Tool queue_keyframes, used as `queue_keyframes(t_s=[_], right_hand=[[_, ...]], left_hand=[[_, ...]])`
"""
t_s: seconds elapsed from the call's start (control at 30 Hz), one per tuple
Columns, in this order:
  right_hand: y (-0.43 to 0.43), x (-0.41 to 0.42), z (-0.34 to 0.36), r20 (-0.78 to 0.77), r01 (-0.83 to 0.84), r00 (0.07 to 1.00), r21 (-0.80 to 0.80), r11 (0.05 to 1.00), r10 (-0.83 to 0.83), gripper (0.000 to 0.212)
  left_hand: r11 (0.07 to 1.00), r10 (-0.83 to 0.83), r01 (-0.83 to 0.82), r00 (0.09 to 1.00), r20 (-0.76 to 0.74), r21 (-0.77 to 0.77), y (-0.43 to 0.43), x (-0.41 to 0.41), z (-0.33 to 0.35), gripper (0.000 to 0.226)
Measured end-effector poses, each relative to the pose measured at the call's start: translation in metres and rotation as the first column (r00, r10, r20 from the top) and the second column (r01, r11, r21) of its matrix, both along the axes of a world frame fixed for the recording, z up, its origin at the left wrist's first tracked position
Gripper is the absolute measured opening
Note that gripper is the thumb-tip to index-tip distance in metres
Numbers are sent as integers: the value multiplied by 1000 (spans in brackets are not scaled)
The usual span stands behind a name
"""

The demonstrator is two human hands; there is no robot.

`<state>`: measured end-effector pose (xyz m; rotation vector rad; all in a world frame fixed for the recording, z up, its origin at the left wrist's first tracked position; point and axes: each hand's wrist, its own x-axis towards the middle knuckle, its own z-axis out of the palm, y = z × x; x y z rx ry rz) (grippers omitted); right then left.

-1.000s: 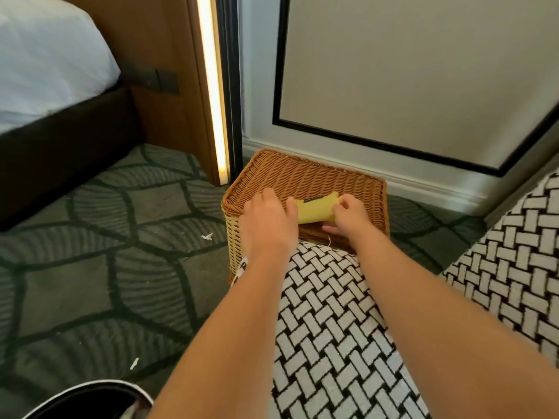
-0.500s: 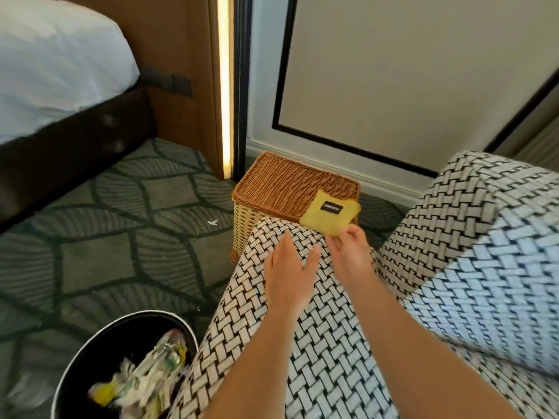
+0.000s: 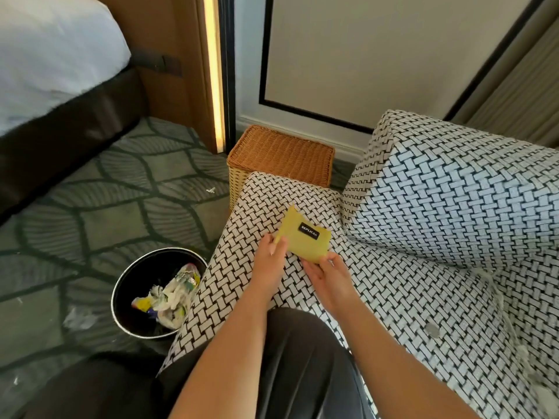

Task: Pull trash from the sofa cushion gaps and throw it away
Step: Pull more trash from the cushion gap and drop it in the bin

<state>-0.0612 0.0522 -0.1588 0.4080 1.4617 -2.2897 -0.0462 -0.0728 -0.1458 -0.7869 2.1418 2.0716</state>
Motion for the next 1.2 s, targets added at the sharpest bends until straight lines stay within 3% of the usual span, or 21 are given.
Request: queue_keyframes(t_s=[0.13,0.3,0.47,0.6,0.7,0.83,0.93,1.03,1.1,1.2], right_hand=[[16,28,9,5,-12,1000,99,995,11,8],[35,55,33,-167,-44,983,156,987,70,8],[56,78,67,-356,-27,921,343,939,157,4],[73,86,91,-374,62,922,397,916,99,21],[88,90,107,-381,104,920,457,883,89,22],[108,106,127,-502,209,853,580,788,143,27],[122,117,134,-577,309,804,611,729,142,29],[135,124,132,-583,344,801,634,692,137,10],[138,130,132,-589,364,795,655,663,145,10],[128,135,141,-595,335,734,736,588,327,9]], left_hand=[[992,-60,64,998,36,-105,-1,23,15,42],[989,-109,111,994,25,-93,6,43,39,39],[992,-87,70,981,-175,-101,19,61,70,28],[985,-148,110,933,-327,-134,37,76,90,21],[964,-235,169,906,-352,-208,54,84,102,19],[953,-258,168,888,-382,-253,76,97,110,8],[926,-323,198,857,-402,-323,88,105,110,23],[888,-390,219,825,-409,-404,96,113,103,39],[889,-379,206,832,-404,-410,96,119,96,43],[896,-386,232,827,-408,-377,93,127,83,40]])
